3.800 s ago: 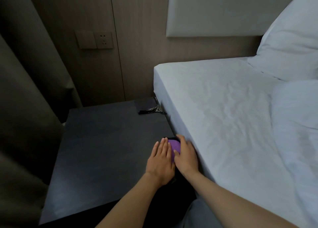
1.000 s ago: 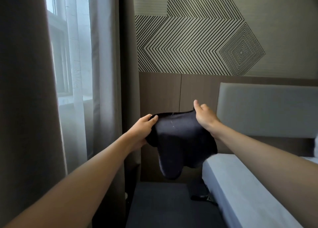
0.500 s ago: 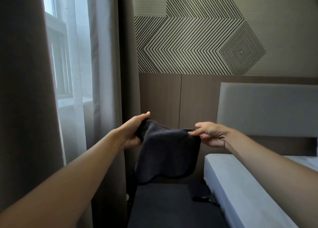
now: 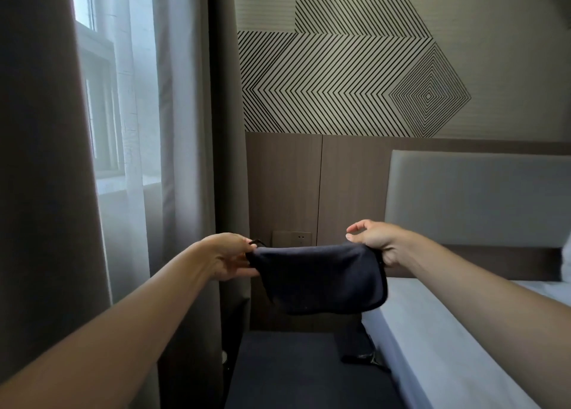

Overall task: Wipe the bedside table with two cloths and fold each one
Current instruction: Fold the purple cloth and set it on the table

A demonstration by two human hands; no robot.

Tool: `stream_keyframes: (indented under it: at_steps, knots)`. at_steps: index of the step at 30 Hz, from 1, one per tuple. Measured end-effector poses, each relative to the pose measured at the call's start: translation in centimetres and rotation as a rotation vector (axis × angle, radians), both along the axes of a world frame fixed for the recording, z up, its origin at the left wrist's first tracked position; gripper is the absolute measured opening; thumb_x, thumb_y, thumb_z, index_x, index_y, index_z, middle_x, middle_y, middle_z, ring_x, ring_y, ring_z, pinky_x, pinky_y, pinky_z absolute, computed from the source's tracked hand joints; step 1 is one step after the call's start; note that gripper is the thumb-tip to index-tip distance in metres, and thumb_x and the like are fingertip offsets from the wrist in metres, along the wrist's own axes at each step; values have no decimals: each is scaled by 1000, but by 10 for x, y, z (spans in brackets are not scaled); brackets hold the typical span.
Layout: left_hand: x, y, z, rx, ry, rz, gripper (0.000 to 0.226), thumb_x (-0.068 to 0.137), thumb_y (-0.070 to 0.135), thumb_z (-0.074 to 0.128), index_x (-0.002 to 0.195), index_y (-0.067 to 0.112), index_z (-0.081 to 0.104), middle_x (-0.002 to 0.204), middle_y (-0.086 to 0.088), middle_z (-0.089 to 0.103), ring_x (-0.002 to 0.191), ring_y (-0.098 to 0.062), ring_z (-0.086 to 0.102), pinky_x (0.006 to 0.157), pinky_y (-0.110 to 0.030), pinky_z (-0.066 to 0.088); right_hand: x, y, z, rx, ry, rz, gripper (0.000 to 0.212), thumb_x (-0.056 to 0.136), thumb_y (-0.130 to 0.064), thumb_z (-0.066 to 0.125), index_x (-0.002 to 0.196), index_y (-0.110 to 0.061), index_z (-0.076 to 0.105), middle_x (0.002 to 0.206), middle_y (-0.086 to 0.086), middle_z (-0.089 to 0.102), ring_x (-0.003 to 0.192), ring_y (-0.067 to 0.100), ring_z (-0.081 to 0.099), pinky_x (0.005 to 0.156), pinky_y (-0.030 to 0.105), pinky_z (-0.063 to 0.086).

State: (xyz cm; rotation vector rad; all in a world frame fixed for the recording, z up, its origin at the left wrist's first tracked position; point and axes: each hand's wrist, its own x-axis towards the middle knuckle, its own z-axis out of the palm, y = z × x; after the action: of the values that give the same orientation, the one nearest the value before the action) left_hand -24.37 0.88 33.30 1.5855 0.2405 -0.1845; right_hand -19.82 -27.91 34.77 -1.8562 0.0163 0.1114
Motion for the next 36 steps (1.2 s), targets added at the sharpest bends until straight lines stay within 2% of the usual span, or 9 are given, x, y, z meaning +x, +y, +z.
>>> stream_keyframes:
  at_steps: [5, 8, 11, 13, 17, 24, 27, 31, 36]
  knots:
    - [5, -1, -6, -101, 33, -2, 17, 105, 17, 40, 95, 12, 53, 78, -11, 58, 52, -19, 61, 48, -34, 57, -10, 5, 16, 404, 305, 47, 11, 91, -1, 66, 102, -4, 65, 89, 18, 67, 76, 27, 66, 56, 35, 60]
    - [-1, 6, 7, -172, 98, -66, 14, 96, 17, 59, 100, 4, 56, 86, -19, 65, 63, -25, 67, 53, -32, 60, -9, 6, 19, 503, 264, 23, 30, 88, 14, 60, 107, -9, 60, 94, 23, 63, 80, 29, 65, 50, 37, 59]
    - [-2, 11, 15, -81, -2, -80, 51, 77, -1, 74, 124, 7, 56, 119, -19, 60, 99, -31, 66, 67, -35, 57, -7, 11, 17, 432, 154, 1, 36, 87, 18, 59, 113, -8, 58, 96, 20, 62, 82, 25, 64, 50, 32, 59]
    - [-4, 11, 21, 23, -86, -89, 44, 76, 0, 77, 117, 11, 65, 128, -17, 58, 115, -31, 57, 77, -35, 54, -6, 13, 15, 324, 44, -10, 31, 87, 16, 61, 110, -4, 62, 91, 15, 64, 79, 21, 64, 55, 28, 59]
    - [-4, 16, 28, 136, -192, -26, 18, 72, 3, 82, 90, 8, 79, 115, -14, 68, 118, -29, 57, 102, -44, 49, -4, 11, 14, 232, -208, 18, 14, 86, 10, 66, 89, -3, 69, 87, 11, 68, 82, 19, 66, 65, 23, 57]
    - [-15, 7, 35, 384, -542, 98, 12, 73, 10, 85, 82, 6, 77, 93, -11, 71, 97, -23, 66, 71, -30, 58, -3, 9, 19, -118, -647, -16, 27, 84, 4, 73, 111, 1, 71, 100, 14, 70, 95, 20, 63, 91, 31, 53]
    - [-17, 4, 39, 408, -659, 119, 13, 72, 6, 85, 83, 7, 77, 91, -9, 72, 95, -22, 67, 70, -27, 59, 0, 8, 26, -186, -692, -24, 36, 85, 8, 70, 120, 2, 66, 111, 16, 68, 103, 22, 62, 97, 29, 48]
    - [-19, 3, 46, 278, -691, 130, 23, 72, 7, 85, 94, 8, 77, 96, -6, 72, 93, -14, 65, 62, -15, 54, 3, 7, 33, -103, -679, -22, 42, 86, 14, 65, 126, 1, 63, 112, 14, 65, 108, 25, 60, 106, 45, 47]
    - [-17, 10, 49, 381, -786, 152, 13, 75, 8, 83, 87, 11, 79, 90, -5, 74, 97, -17, 67, 85, -34, 58, 1, 6, 36, -88, -751, -78, 19, 86, 5, 69, 102, -4, 74, 99, 17, 74, 95, 28, 68, 94, 45, 55]
